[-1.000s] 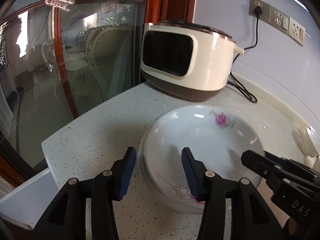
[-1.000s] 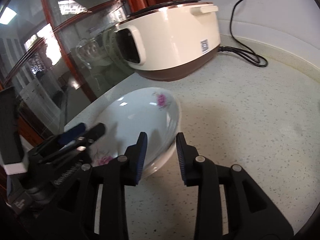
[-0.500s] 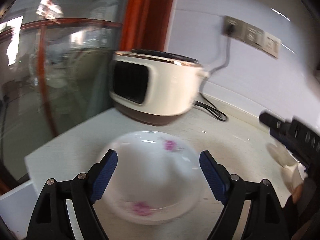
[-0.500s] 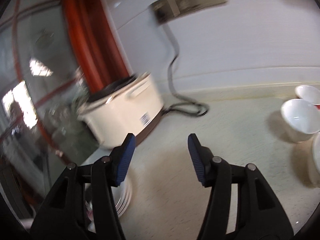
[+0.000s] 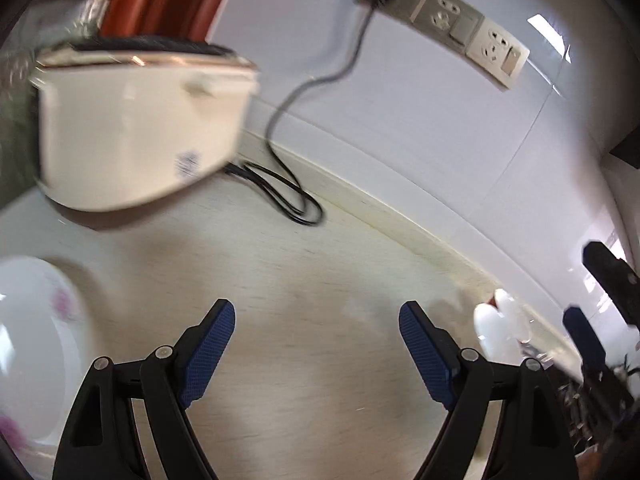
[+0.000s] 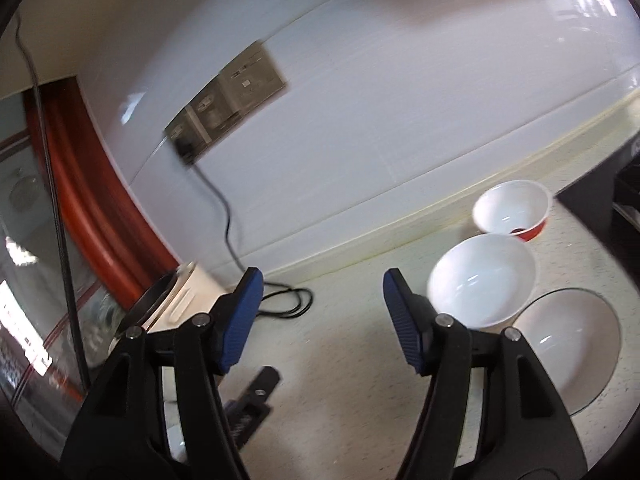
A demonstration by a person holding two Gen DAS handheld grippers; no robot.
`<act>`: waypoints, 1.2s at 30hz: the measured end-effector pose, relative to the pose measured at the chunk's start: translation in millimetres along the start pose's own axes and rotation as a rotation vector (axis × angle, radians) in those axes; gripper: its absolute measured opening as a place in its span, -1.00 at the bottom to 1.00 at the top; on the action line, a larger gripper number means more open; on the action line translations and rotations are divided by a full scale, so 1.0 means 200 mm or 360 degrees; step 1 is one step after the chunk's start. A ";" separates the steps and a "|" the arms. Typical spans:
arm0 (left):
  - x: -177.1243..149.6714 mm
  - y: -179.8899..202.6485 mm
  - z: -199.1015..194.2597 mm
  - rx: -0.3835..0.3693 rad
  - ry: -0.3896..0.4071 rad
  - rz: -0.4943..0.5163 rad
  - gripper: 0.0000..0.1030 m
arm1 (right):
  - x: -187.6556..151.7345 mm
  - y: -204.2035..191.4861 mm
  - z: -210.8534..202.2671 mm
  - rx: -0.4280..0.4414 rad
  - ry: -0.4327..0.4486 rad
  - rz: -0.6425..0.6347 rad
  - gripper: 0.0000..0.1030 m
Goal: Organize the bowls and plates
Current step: 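Move both grippers to the glass-rimmed white bowl beside the stove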
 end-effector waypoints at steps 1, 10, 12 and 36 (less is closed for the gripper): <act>-0.02 0.02 0.02 -0.0011 -0.0010 -0.0026 0.65 | 0.01 0.01 0.00 -0.0013 0.0006 0.0008 0.28; -0.16 0.22 0.02 -0.0273 0.0127 0.0194 0.65 | 0.08 0.07 -0.01 -0.0107 -0.0060 -0.0036 0.42; -0.18 0.28 0.01 -0.0271 0.0151 0.0362 0.65 | 0.10 0.09 -0.04 -0.0134 -0.0065 -0.0106 0.45; -0.45 0.53 0.32 -0.0705 -0.0586 0.0348 0.65 | -0.13 0.93 -0.31 -0.0390 -0.0559 0.0097 0.12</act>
Point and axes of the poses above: each gripper's, at about its wrist camera, not at the fingertips, and z roughly the way its jaws point, y to its right, x to its top, the point moved 3 cm from there along z, roughly the way its jaws point, and after that the axes turned 4 degrees about -y, right-handed, at the moved point
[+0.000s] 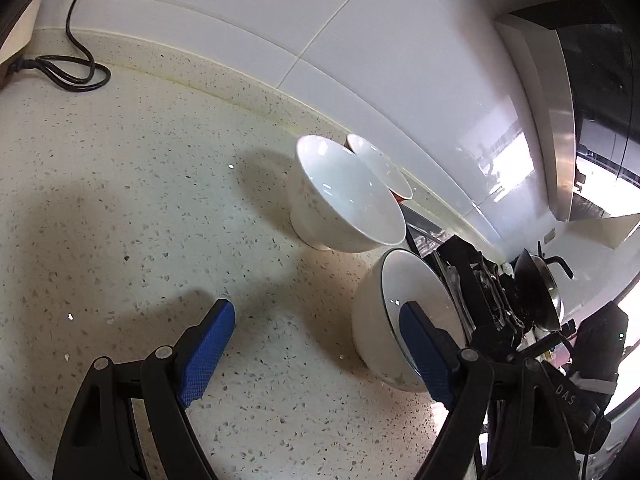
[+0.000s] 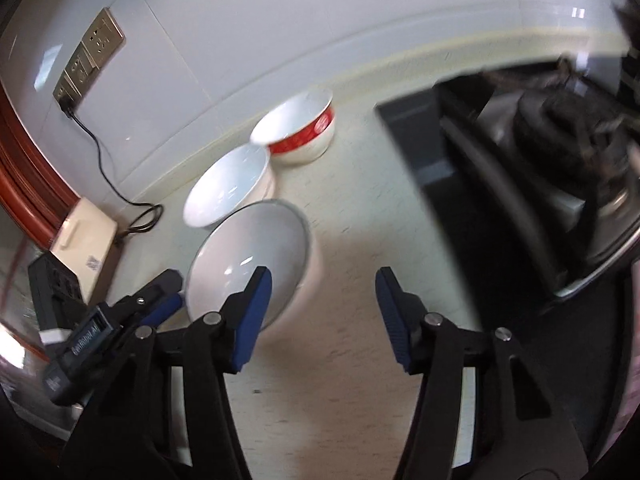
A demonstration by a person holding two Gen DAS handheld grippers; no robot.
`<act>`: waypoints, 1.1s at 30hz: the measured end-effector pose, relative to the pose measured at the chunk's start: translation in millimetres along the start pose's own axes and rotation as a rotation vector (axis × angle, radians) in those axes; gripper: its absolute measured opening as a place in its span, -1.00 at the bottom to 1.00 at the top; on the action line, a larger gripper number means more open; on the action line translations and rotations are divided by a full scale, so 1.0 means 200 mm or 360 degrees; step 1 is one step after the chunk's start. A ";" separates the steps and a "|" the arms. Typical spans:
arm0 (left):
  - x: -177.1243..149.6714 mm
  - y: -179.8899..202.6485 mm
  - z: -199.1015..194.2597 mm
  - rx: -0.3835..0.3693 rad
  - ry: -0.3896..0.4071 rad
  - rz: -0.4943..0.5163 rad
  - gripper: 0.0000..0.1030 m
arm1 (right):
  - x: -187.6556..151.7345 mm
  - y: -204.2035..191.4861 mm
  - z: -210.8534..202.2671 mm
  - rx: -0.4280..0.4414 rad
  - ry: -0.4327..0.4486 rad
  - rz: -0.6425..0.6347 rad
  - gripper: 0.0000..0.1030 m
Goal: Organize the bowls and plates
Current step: 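Move both grippers to the glass-rimmed white bowl beside the stove, then close both grippers on the rim of the glass-rimmed bowl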
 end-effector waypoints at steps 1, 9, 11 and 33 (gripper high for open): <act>-0.01 0.01 -0.01 -0.0005 0.0005 0.0003 0.65 | 0.00 -0.01 0.03 0.0015 -0.0034 0.0010 0.11; -0.02 0.04 -0.02 -0.0007 -0.0009 0.0064 0.65 | -0.04 -0.11 0.13 -0.0033 -0.0128 -0.0015 -0.34; -0.02 0.05 -0.01 -0.0031 -0.0044 0.0062 0.65 | -0.05 -0.14 0.14 -0.0016 -0.0142 -0.0046 -0.50; -0.10 0.04 -0.02 0.0270 -0.0134 0.0303 0.34 | -0.16 -0.23 0.02 -0.0119 -0.0130 -0.0112 -0.34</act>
Point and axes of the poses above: each gripper's, at about its wrist camera, not at the fingertips, and z roughly the way its jaws point, y to its right, x to its top, the point moved 3 cm from there along z, roughly the way its jaws point, and after that the axes turned 4 degrees about -y, right-handed, at the moved point
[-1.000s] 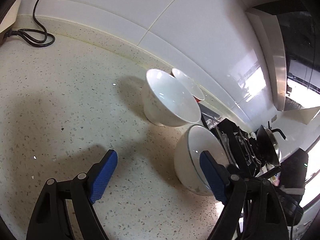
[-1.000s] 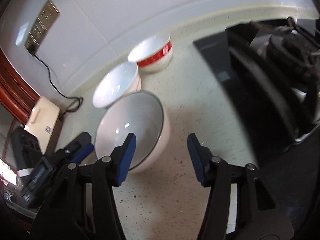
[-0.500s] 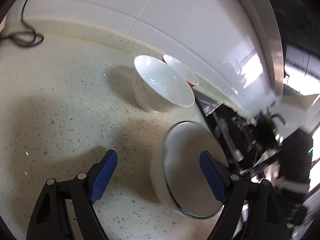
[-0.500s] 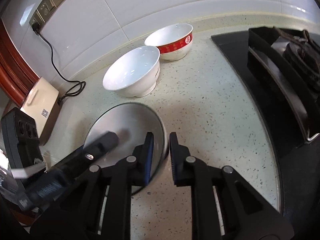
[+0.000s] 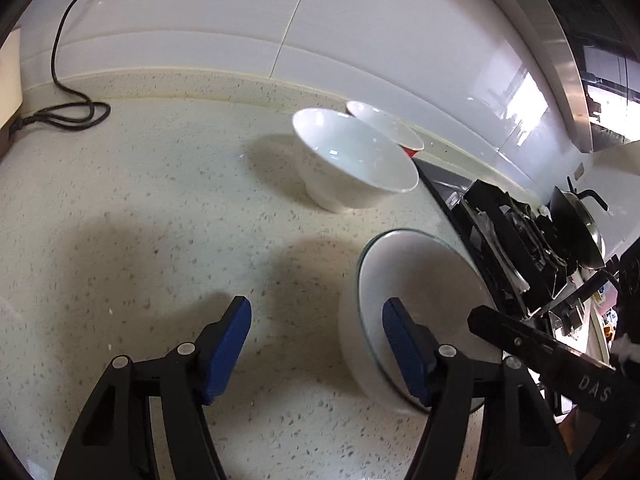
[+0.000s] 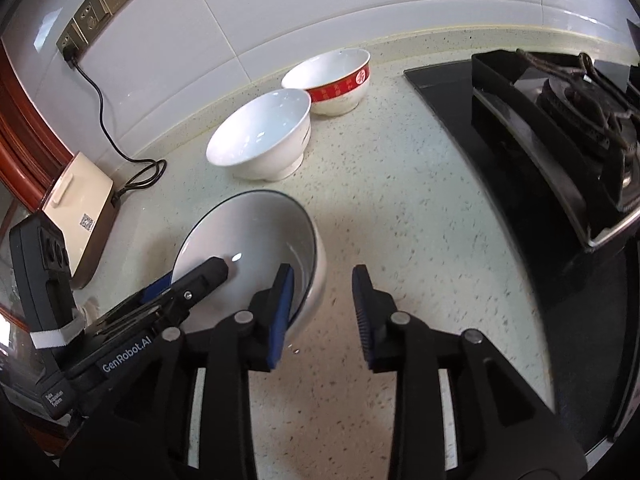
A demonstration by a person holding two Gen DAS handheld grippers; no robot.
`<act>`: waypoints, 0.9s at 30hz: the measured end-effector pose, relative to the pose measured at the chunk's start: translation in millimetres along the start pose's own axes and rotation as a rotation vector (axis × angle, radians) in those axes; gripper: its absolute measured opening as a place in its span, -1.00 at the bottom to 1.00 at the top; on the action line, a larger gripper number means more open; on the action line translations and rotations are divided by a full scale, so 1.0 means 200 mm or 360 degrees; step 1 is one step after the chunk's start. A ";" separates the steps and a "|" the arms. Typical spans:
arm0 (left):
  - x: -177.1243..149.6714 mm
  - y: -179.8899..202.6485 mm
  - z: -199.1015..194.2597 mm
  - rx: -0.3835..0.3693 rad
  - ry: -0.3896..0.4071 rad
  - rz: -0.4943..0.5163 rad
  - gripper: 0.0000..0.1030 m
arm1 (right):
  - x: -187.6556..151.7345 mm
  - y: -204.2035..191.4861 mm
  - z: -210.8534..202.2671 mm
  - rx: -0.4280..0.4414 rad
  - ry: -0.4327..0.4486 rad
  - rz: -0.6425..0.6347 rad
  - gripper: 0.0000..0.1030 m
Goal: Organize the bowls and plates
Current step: 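Close both grippers on the rim of the glass-rimmed bowl, then lift and carry the glass-rimmed bowl with both grippers toward the rice cooker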
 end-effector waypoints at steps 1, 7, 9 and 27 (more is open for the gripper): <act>-0.01 0.00 0.00 -0.0013 0.0003 -0.0001 0.34 | -0.01 0.00 0.00 0.0004 0.0001 0.0004 -0.34; -0.06 0.11 0.01 -0.0071 0.0011 0.0157 -0.21 | -0.04 -0.02 -0.02 0.0028 0.0042 -0.0004 -0.65; -0.08 0.15 -0.01 -0.0047 0.0042 0.0245 -0.38 | -0.05 -0.04 -0.02 -0.0033 0.0077 -0.0011 -0.69; -0.07 0.06 -0.13 -0.0070 0.0138 0.0095 -0.54 | -0.08 -0.18 -0.07 -0.0104 0.0154 0.0035 -0.76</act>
Point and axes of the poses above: each gripper's, at about its wrist camera, not at the fingertips, and z roughly the way its jaws point, y to its right, x to its top, the point moved 3 cm from there along z, roughly the way its jaws point, and after that the axes turned 4 degrees about -y, right-handed, at the moved point
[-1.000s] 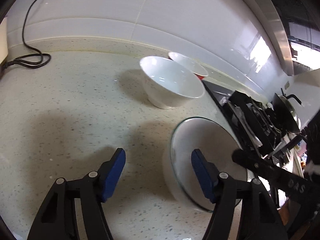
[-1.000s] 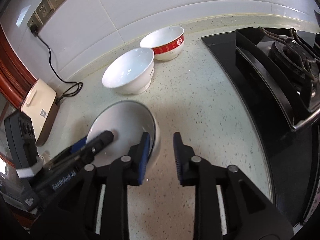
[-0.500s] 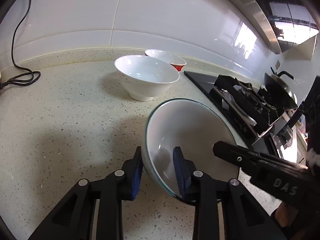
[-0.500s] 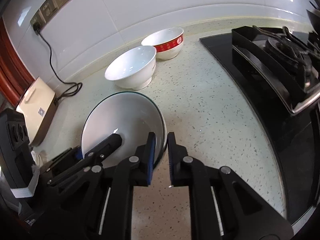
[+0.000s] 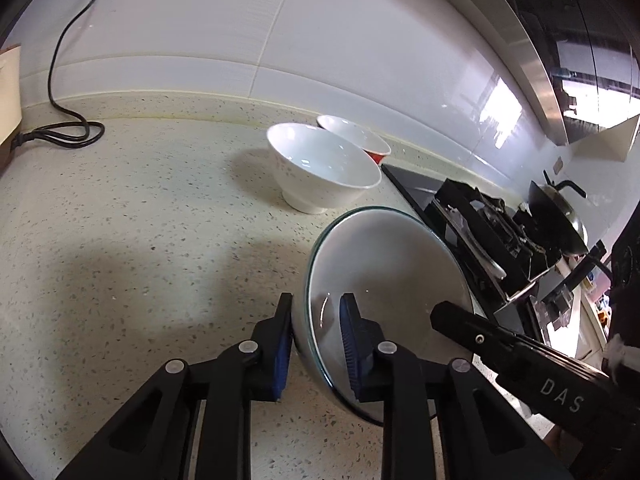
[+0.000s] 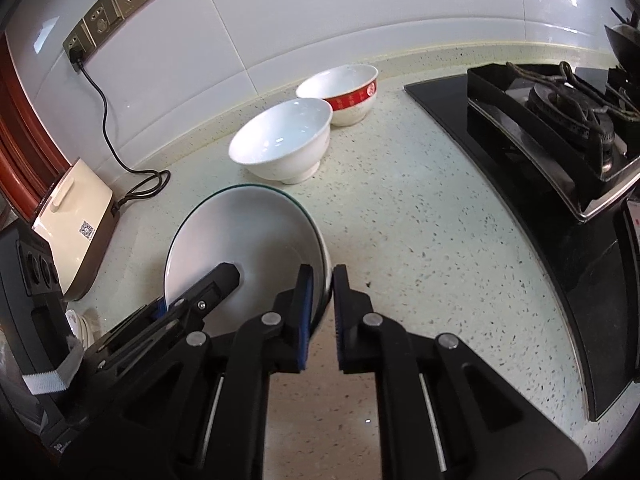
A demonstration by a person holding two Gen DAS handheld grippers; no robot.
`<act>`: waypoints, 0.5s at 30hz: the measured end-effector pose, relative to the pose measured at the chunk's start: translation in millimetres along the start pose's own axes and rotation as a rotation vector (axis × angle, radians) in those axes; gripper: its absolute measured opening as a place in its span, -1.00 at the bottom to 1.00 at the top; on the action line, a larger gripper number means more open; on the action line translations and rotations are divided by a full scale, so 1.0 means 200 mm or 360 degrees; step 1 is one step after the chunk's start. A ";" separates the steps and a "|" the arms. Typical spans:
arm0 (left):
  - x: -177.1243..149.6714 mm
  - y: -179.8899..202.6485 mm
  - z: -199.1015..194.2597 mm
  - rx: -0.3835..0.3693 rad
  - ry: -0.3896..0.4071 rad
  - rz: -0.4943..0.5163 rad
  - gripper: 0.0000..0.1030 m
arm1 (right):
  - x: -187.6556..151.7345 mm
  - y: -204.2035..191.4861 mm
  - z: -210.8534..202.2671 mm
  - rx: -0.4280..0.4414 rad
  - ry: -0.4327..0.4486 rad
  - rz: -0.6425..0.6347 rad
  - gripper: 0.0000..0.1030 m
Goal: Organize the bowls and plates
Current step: 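Lift and carry the glass-rimmed bowl with both grippers toward the rice cooker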
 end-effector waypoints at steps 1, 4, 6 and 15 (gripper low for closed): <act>0.00 0.00 0.00 -0.0002 0.0010 -0.0009 -0.54 | 0.00 -0.01 0.00 0.0002 0.0002 0.0000 -0.76; 0.02 -0.03 -0.05 -0.0025 0.0064 -0.0062 -0.54 | 0.00 -0.04 -0.01 0.0017 0.0007 -0.0010 -0.76; 0.02 -0.05 -0.09 0.0000 0.0116 -0.0078 -0.54 | 0.00 -0.07 -0.01 0.0030 0.0009 -0.0022 -0.76; 0.02 -0.16 -0.20 0.0133 0.0304 -0.0185 -0.54 | 0.00 -0.24 0.04 0.0074 -0.0004 -0.0159 -0.76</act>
Point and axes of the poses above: each gripper's, at about its wrist camera, not at the fingertips, and z roughly the way its jaws point, y to its right, x to its top, the point moved 3 cm from there along z, roughly the way its jaws point, and after that the axes turned 4 degrees about -y, right-handed, at the moved point
